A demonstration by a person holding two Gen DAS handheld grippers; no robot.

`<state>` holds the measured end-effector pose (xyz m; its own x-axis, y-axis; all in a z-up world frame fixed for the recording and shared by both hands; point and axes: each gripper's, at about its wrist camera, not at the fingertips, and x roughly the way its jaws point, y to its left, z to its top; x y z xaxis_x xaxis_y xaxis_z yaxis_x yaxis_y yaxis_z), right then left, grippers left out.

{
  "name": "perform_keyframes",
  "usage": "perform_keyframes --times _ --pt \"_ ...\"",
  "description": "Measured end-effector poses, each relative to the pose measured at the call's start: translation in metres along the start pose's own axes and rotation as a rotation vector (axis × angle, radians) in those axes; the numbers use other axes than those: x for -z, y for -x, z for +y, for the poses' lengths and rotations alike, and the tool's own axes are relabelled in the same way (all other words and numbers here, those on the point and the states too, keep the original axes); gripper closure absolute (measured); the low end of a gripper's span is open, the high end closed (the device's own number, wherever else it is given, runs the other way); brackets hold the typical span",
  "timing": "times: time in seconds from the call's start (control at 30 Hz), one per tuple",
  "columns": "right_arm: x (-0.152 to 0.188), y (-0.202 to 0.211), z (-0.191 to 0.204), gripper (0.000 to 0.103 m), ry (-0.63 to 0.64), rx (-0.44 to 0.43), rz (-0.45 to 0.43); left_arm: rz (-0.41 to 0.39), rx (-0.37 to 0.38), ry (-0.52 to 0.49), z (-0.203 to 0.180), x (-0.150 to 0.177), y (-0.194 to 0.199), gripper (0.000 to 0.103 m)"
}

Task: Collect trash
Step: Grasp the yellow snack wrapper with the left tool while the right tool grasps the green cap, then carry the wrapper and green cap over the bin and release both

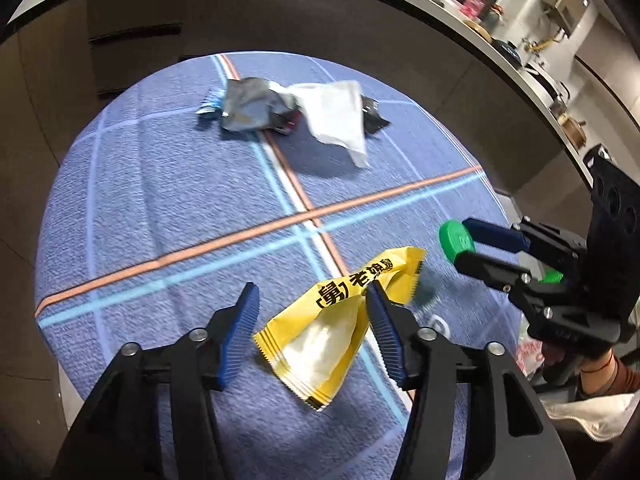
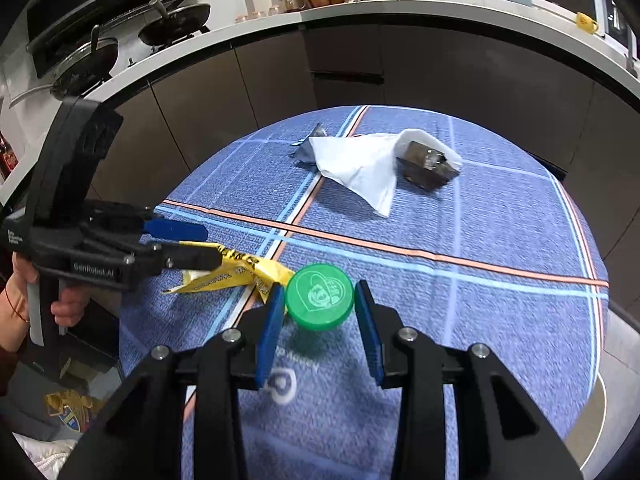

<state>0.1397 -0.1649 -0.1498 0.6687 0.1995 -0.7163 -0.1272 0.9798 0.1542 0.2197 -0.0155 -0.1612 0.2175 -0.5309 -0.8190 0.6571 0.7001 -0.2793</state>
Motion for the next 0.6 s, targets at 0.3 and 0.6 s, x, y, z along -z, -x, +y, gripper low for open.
perform_keyframes --times 0.3,0.6 --pt "0.018 0.014 -0.014 0.066 -0.054 0.008 0.004 0.047 0.003 -0.067 -0.025 0.003 -0.013 0.050" --pt "0.029 0.024 -0.019 0.066 -0.088 0.002 -0.009 0.090 -0.006 -0.049 -0.033 0.003 -0.020 0.101"
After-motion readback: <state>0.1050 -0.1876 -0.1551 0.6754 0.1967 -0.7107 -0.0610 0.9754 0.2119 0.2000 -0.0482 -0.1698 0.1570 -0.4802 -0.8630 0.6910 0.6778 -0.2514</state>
